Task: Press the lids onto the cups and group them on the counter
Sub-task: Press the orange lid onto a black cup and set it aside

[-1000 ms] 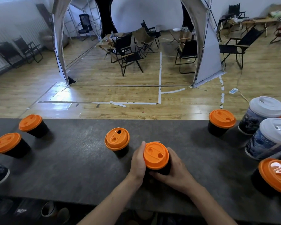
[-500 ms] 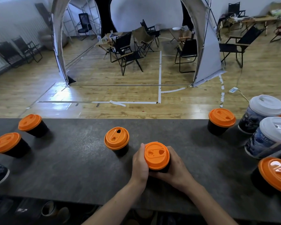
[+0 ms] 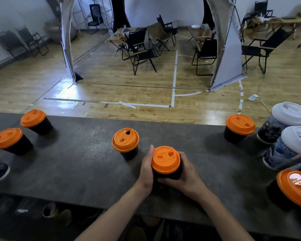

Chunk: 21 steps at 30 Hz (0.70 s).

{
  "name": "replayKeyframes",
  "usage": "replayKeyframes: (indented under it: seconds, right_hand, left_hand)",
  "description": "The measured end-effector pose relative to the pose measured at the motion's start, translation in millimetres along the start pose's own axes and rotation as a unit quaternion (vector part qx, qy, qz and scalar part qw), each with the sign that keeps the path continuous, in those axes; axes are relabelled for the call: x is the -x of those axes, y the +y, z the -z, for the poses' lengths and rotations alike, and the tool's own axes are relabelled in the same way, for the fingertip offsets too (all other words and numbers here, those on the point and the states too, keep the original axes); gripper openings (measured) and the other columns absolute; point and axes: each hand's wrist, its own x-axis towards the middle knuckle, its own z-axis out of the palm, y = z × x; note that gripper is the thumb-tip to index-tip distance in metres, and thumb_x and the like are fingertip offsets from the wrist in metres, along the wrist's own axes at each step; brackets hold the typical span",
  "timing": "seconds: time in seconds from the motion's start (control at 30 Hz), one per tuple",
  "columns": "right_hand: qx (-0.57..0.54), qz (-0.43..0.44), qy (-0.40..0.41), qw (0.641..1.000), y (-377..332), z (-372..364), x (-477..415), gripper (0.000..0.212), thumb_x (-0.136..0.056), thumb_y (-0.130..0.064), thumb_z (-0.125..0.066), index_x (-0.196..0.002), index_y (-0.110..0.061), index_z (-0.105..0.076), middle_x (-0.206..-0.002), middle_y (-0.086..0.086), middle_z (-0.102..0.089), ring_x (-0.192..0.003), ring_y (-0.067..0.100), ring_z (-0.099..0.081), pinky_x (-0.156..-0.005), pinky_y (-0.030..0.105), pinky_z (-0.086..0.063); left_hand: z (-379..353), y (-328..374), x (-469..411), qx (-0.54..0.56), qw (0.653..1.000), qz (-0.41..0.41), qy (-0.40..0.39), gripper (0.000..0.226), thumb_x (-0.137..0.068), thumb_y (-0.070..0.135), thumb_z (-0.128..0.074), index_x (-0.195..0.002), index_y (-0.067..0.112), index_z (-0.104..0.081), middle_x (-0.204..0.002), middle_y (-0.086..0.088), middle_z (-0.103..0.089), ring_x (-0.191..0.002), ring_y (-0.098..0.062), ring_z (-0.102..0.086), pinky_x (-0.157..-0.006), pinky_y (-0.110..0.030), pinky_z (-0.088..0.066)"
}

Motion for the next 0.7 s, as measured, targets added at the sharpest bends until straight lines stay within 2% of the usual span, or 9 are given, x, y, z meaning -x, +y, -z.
replayKeyframes:
  seconds: [0.2, 0.33, 0.43, 0.53, 0.63, 0.7]
  right_hand:
    - [0.005, 0.003, -0.001, 1.0, 0, -1, -1, 0.073, -0.064, -0.073, -0.081, -0.125, -0.046, -0.051, -0.126, -0.016, -0.065, -0.12, 0.001, -0.061, -0.103, 0.035, -0.051]
    - [-0.002, 0.005, -0.017, 1.0, 4, -2, -1, 0.084, -0.067, -0.068, -0.082, -0.136, -0.031, -0.052, -0.132, -0.011, -0.063, -0.125, 0.005, -0.059, -0.106, 0.037, -0.049]
    - [-0.014, 0.007, -0.019, 1.0, 6, -3, 0, 0.085, -0.067, -0.058, -0.087, -0.136, -0.023, -0.053, -0.13, -0.011, -0.064, -0.123, 0.001, -0.059, -0.104, 0.025, -0.048]
    - [-0.041, 0.007, -0.012, 0.999, 6, -2, 0, 0.077, -0.067, -0.05, -0.089, -0.13, -0.023, -0.054, -0.124, -0.013, -0.066, -0.115, -0.005, -0.061, -0.095, 0.013, -0.046]
    - [-0.066, -0.007, 0.032, 0.997, 2, 2, 1, 0.075, -0.064, -0.054, -0.085, -0.127, -0.029, -0.052, -0.119, -0.01, -0.066, -0.108, 0.004, -0.065, -0.088, 0.018, -0.052]
    - [-0.062, -0.004, 0.067, 0.996, 4, 3, 2, 0.074, -0.064, -0.051, -0.087, -0.127, -0.034, -0.052, -0.121, -0.007, -0.062, -0.109, 0.009, -0.063, -0.09, 0.024, -0.052]
  left_hand:
    - [2, -3, -4, 0.088, 0.994, 0.047, 0.046, 0.058, -0.105, 0.05, -0.037, -0.104, 0.007, -0.077, -0.112, -0.017, -0.075, -0.113, -0.029, -0.068, -0.103, -0.038, -0.049]
    - [4, -5, -6, 0.111, 0.989, 0.066, 0.066, 0.06, -0.104, 0.053, -0.039, -0.106, 0.007, -0.077, -0.113, -0.018, -0.075, -0.114, -0.03, -0.067, -0.107, -0.042, -0.048]
    - [7, -12, -11, 0.1, 0.992, 0.052, 0.064, 0.062, -0.102, 0.058, -0.039, -0.111, 0.009, -0.077, -0.118, -0.017, -0.073, -0.12, -0.031, -0.065, -0.114, -0.048, -0.043]
    - [8, -12, -13, 0.07, 0.996, 0.021, 0.045, 0.063, -0.101, 0.062, -0.038, -0.109, 0.013, -0.077, -0.116, -0.014, -0.075, -0.117, -0.027, -0.067, -0.111, -0.046, -0.045]
    - [7, -7, -12, 0.052, 0.998, -0.016, 0.038, 0.058, -0.107, 0.054, -0.033, -0.118, 0.01, -0.069, -0.117, -0.015, -0.073, -0.117, -0.028, -0.067, -0.108, -0.046, -0.047]
    - [5, -5, -8, 0.04, 0.998, -0.038, 0.036, 0.064, -0.103, 0.061, -0.036, -0.129, 0.008, -0.062, -0.126, -0.018, -0.069, -0.123, -0.031, -0.063, -0.111, -0.048, -0.046]
